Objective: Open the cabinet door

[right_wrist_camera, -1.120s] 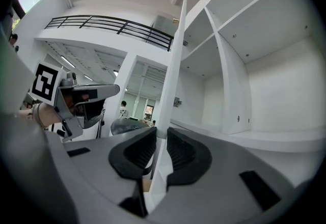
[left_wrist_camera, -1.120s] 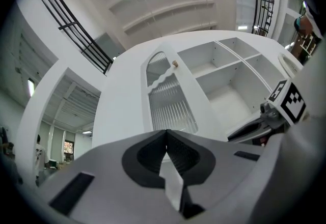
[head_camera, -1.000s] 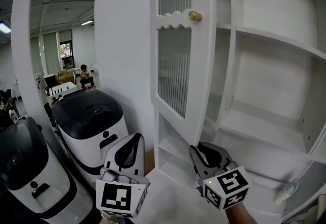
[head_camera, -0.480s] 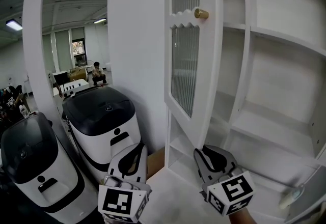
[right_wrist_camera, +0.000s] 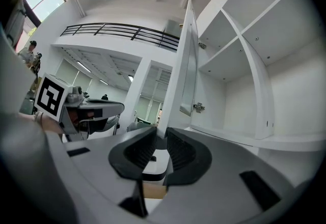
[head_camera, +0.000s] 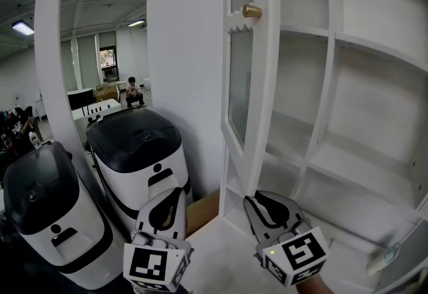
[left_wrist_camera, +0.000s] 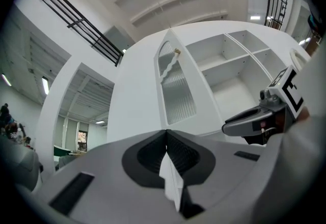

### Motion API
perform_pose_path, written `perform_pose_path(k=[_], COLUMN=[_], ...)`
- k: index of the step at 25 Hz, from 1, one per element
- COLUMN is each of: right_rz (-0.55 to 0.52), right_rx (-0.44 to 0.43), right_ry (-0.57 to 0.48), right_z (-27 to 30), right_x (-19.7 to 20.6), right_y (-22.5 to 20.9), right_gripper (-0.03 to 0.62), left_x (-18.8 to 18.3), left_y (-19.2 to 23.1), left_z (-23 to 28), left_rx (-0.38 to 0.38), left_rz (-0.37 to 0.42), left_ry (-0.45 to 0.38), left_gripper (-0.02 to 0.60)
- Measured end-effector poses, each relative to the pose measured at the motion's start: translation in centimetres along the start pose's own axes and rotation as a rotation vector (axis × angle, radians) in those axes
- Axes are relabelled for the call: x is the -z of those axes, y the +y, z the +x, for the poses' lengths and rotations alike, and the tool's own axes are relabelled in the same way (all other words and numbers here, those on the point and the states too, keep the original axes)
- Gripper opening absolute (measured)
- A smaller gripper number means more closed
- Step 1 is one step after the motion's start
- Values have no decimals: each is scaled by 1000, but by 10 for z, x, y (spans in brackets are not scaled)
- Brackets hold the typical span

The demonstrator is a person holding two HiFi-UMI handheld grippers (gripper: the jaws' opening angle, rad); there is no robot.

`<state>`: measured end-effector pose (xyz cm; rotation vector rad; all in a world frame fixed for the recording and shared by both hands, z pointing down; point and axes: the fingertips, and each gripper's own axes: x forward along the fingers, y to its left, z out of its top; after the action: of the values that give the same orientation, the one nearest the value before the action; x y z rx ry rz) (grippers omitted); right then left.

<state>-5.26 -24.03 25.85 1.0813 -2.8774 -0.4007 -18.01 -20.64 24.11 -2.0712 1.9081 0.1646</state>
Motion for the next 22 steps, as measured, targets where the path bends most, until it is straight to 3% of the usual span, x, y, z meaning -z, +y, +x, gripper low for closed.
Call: perform_pose_path(k=[14, 22], right_rz=[-12, -15], right_rx=[-37, -42], right_ry=[-30, -47], right_z=[15, 25], right_x=[-9, -9], right_y=[30, 43], right_gripper=[69, 69], left_x=[8, -6], left_y=[19, -5], left_z=[-25, -14], left_rx=[-67, 43], left_rz=[-3, -28], left_ry=[40, 19], left_gripper=[2, 2])
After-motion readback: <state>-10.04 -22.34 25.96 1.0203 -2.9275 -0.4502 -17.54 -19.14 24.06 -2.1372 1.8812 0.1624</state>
